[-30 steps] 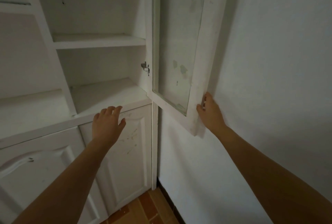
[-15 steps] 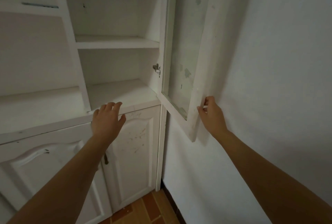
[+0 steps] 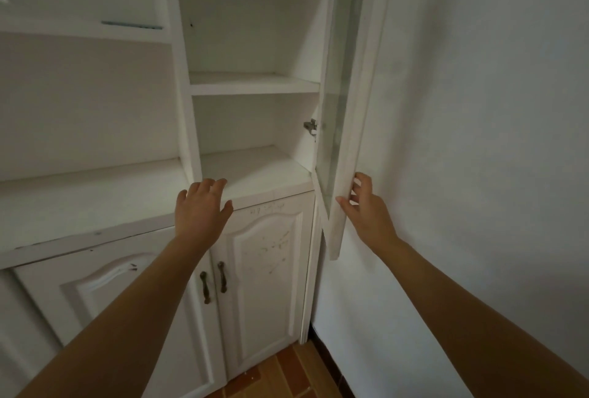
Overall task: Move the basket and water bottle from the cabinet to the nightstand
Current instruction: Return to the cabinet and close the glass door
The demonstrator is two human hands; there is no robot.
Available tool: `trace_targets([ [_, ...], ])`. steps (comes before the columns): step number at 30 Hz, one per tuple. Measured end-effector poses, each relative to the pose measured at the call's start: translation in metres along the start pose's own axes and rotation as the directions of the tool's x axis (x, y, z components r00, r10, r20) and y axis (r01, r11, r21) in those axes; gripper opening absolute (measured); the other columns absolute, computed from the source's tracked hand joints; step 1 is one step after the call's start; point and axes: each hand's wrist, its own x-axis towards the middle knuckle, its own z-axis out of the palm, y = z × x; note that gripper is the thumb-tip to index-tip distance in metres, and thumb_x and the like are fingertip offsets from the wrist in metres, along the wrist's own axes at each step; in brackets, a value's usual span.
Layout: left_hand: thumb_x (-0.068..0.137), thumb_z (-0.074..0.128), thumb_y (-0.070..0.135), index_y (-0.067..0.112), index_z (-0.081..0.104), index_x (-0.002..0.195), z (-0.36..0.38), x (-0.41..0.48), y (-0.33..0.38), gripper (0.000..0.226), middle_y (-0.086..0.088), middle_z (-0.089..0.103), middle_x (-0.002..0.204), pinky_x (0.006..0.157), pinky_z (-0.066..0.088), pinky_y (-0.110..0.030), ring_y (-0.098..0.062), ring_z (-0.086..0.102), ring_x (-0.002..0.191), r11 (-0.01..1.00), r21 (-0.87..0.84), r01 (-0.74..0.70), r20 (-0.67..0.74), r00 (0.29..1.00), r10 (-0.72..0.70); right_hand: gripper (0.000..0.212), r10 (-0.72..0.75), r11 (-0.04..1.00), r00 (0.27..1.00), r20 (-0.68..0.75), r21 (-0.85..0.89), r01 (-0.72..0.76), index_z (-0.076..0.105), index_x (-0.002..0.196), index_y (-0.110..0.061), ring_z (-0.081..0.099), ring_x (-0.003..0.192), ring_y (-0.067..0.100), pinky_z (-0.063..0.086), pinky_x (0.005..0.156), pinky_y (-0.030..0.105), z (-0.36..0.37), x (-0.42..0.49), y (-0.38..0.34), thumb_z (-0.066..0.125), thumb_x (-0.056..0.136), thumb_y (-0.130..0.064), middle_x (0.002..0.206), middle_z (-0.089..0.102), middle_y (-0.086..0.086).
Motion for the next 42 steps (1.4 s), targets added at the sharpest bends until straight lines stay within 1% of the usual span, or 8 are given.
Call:
trace_targets([
  [6,0.088,0.055,0.026,0.011,0.047,0.128,-0.006,-0.002,-0.041,0.044,-0.015,0.057,0.125,0.096,0.039,-0.048,-0.033,0.051,0.114,1.000,0.013,-0.011,0.003,1.000,0.011,0.058,-0.043,0.998,0.999,0.013,-0.048,0.043,0.011,0.146,-0.021,0.055,0.120,0.026,0.046,0.098,0.037,0.035,0.002,-0.021,0.040,0.097,-0.027,0.137,0.051,0.010],
  [9,0.088,0.055,0.025,0.010,0.047,0.129,-0.010,-0.002,-0.059,0.044,-0.015,0.057,0.125,0.094,0.041,-0.046,-0.033,0.052,0.113,1.000,0.014,-0.026,0.014,1.000,0.026,0.053,-0.079,0.990,0.997,0.014,-0.113,0.080,0.008,0.146,-0.022,0.064,0.079,0.022,0.052,0.071,0.031,0.053,0.006,-0.030,0.032,0.099,-0.026,0.093,0.067,0.011],
  [13,0.088,0.056,0.024,0.010,0.047,0.128,-0.016,-0.001,-0.079,0.043,-0.016,0.057,0.124,0.093,0.041,-0.045,-0.033,0.052,0.112,0.999,0.017,-0.049,0.021,0.999,0.048,0.053,-0.144,0.976,0.988,0.052,-0.159,0.150,0.008,0.147,-0.022,0.039,0.049,0.003,0.035,0.046,0.015,0.077,0.013,-0.045,0.031,0.099,-0.020,0.058,0.036,-0.011],
  [16,0.089,0.055,0.025,0.010,0.046,0.129,-0.020,0.004,-0.087,0.044,-0.014,0.056,0.126,0.094,0.041,-0.044,-0.032,0.052,0.113,0.997,0.023,-0.075,0.020,0.997,0.074,0.053,-0.200,0.963,0.975,0.097,-0.163,0.214,0.007,0.146,-0.024,0.034,0.055,-0.007,0.036,0.053,0.006,0.096,0.020,-0.055,0.032,0.099,-0.018,0.071,0.025,-0.027],
  [19,0.089,0.054,0.025,0.012,0.045,0.130,-0.024,0.012,-0.093,0.044,-0.013,0.055,0.127,0.095,0.040,-0.043,-0.031,0.051,0.114,0.994,0.043,-0.102,0.017,0.995,0.101,0.055,-0.220,0.957,0.961,0.170,-0.153,0.246,0.006,0.146,-0.024,0.042,0.071,-0.008,0.037,0.071,0.008,0.114,0.029,-0.067,0.034,0.099,-0.018,0.102,0.060,-0.002],
  [22,0.090,0.053,0.026,0.013,0.044,0.131,-0.027,0.022,-0.102,0.044,-0.012,0.054,0.129,0.098,0.038,-0.043,-0.031,0.049,0.117,0.992,0.074,-0.098,0.015,0.995,0.097,0.057,-0.225,0.933,0.939,0.261,-0.220,0.284,0.006,0.147,-0.023,0.039,0.133,0.014,0.033,0.106,0.028,0.130,0.046,-0.067,0.035,0.098,-0.018,0.155,0.021,0.001],
  [27,0.089,0.054,0.025,0.012,0.045,0.131,-0.029,0.035,-0.116,0.044,-0.013,0.054,0.129,0.100,0.036,-0.045,-0.031,0.047,0.118,0.992,0.101,-0.071,-0.001,0.997,0.071,0.061,-0.213,0.875,0.895,0.393,-0.330,0.353,0.003,0.147,-0.022,0.008,0.145,0.018,0.021,0.115,0.035,0.149,0.075,-0.062,0.037,0.097,-0.017,0.158,0.000,-0.003],
  [42,0.089,0.055,0.028,0.013,0.046,0.130,-0.007,0.062,-0.131,0.044,-0.011,0.053,0.131,0.105,0.033,-0.047,-0.030,0.045,0.122,0.990,0.138,-0.026,-0.031,0.999,0.030,0.082,-0.218,0.716,0.883,0.415,-0.547,0.434,-0.013,0.144,-0.029,-0.010,0.144,0.031,0.019,0.115,0.047,0.173,0.123,-0.056,0.049,0.091,-0.017,0.156,-0.017,0.007],
])
